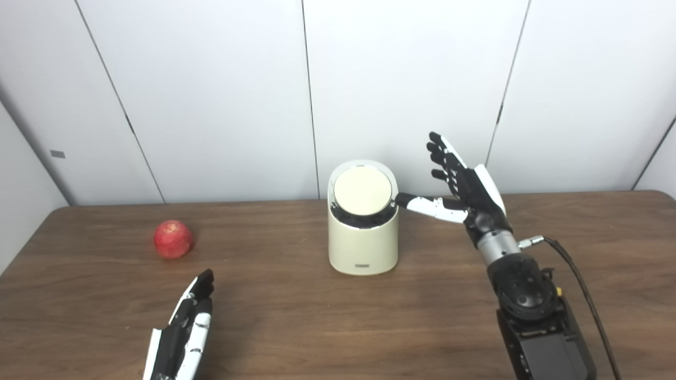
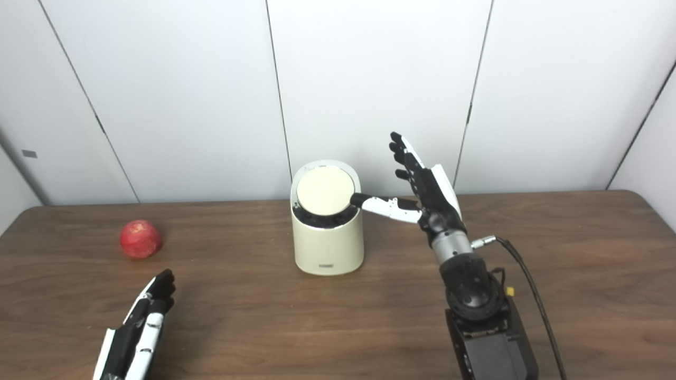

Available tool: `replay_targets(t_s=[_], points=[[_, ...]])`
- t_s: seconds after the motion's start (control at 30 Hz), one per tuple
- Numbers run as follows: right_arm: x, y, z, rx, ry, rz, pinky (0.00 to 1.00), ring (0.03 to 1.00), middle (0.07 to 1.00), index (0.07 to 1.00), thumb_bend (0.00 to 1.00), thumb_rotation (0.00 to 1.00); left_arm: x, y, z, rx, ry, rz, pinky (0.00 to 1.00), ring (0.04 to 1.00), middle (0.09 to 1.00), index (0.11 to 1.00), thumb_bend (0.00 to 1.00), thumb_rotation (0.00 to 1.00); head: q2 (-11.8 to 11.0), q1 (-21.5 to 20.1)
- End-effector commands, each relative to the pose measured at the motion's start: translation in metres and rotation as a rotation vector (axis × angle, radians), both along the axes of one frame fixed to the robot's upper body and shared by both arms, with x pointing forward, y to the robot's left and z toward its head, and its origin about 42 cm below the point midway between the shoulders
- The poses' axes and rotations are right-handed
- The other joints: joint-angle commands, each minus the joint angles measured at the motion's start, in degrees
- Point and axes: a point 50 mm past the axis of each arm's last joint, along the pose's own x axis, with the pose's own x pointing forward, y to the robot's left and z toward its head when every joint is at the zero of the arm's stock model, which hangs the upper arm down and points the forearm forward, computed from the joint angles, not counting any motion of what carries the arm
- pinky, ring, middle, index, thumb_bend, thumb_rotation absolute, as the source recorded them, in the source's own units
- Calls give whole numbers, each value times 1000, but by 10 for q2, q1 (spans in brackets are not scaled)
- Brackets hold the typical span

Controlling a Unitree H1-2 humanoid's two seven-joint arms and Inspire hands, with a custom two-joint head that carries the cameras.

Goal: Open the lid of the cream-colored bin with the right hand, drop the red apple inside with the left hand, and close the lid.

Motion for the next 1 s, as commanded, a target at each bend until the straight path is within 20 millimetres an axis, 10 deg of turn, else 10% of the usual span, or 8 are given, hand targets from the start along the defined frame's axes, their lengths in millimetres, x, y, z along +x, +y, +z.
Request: replay_targets(t_s=[0.0,0.97], points=[[10,11,28,-4,-94,18,871,951,953,968,915,396,-21,3,-22,-4,80,16,970,953,938,918,327,671,0,2],[53,50,33,-93,-74,6,876,939,941,957,866,247,-27,-5,-18,-19,82,20,954,939,931,931,354,676,12,12]])
